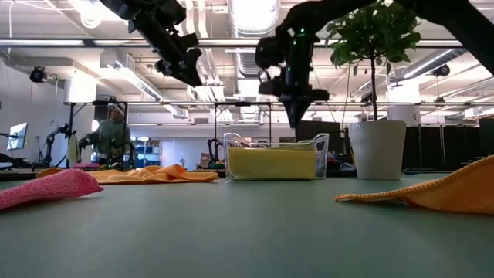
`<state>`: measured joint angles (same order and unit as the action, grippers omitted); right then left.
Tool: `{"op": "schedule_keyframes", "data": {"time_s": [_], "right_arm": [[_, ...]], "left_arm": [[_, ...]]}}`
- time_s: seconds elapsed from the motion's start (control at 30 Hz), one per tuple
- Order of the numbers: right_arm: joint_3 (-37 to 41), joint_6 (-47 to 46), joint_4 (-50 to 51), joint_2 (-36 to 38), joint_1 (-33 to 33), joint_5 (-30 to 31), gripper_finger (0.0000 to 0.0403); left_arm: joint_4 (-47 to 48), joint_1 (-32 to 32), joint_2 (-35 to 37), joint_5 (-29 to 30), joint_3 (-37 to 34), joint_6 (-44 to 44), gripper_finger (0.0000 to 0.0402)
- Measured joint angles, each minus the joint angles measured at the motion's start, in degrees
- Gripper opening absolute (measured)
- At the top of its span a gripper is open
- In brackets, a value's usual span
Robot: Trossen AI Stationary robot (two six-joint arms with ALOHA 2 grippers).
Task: Fold microfiber towels
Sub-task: Fold the orange towel
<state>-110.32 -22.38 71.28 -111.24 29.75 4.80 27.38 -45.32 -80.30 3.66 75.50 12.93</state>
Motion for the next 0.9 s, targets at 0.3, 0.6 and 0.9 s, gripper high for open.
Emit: {"op": "schedule_keyframes", "data": {"time_s": [0.3, 0.6, 0.9], "right_arm": [[3.12, 11.60, -3.00, 8.19, -3.33, -0.12, 0.0008], [17.84, 12.49, -13.05, 18.10, -5.35, -0.63, 0.0008], [31.68, 8.85, -23.34, 27.10, -7.12, -3.32, 0.0008]], "left_arm": [[12.00, 0.62, 3.81, -0.59, -2.59, -0.61, 0.0135], [4.33, 4.44, 11.27, -2.73, -21.36, -12.83, 0.0135], [-0.59, 11.98, 10.61, -1.33, -34.83, -20.20, 0.0134]]}}
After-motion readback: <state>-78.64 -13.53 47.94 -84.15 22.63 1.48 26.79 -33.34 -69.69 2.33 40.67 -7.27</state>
